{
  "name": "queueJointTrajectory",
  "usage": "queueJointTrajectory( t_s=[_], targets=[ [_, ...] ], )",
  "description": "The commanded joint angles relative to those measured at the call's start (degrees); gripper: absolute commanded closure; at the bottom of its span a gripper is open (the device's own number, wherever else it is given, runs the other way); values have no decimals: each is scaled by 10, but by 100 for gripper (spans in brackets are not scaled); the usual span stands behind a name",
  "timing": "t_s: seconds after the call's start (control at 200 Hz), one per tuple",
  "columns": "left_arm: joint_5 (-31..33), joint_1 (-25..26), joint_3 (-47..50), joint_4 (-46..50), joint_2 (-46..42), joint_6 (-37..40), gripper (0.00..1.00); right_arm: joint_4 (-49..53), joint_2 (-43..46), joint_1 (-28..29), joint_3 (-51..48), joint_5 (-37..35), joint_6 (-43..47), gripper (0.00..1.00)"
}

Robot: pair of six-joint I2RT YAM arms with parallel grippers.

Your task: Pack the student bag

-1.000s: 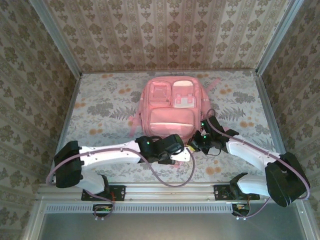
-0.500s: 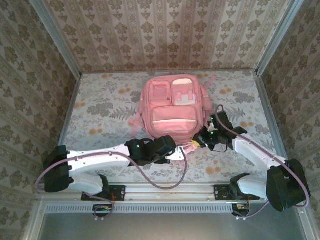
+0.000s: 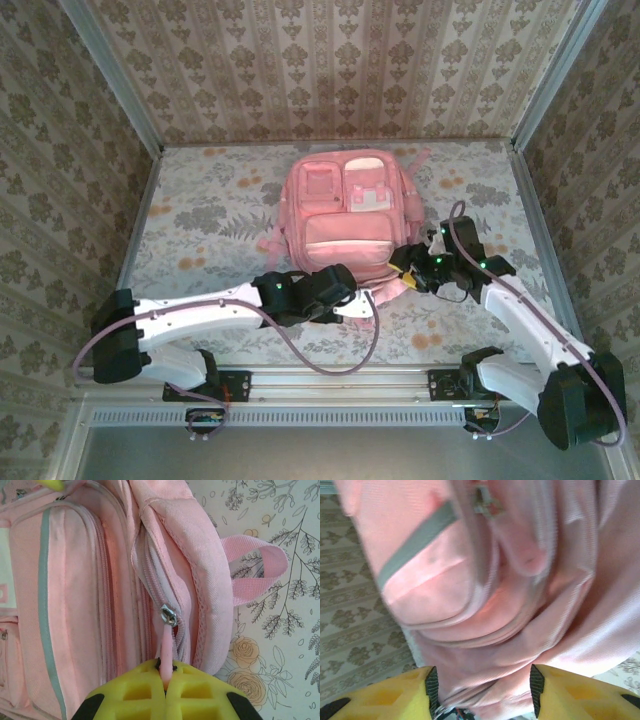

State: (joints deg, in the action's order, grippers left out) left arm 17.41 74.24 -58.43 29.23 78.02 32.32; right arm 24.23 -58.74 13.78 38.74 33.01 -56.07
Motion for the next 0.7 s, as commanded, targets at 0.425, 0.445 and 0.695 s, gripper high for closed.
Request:
queueJointTrajectory(
  t_s=[0.425, 0.445, 0.695],
  targets=[
    [-34, 15, -7, -8, 14, -29, 100, -187, -80, 139, -79, -1, -223, 38],
    [-37, 15, -5, -9, 14, -33, 100, -190, -88, 142, -78, -7, -224, 38],
    [-65, 16, 29, -16, -8, -97, 100, -257, -233, 181, -74, -54, -218, 66]
  ],
)
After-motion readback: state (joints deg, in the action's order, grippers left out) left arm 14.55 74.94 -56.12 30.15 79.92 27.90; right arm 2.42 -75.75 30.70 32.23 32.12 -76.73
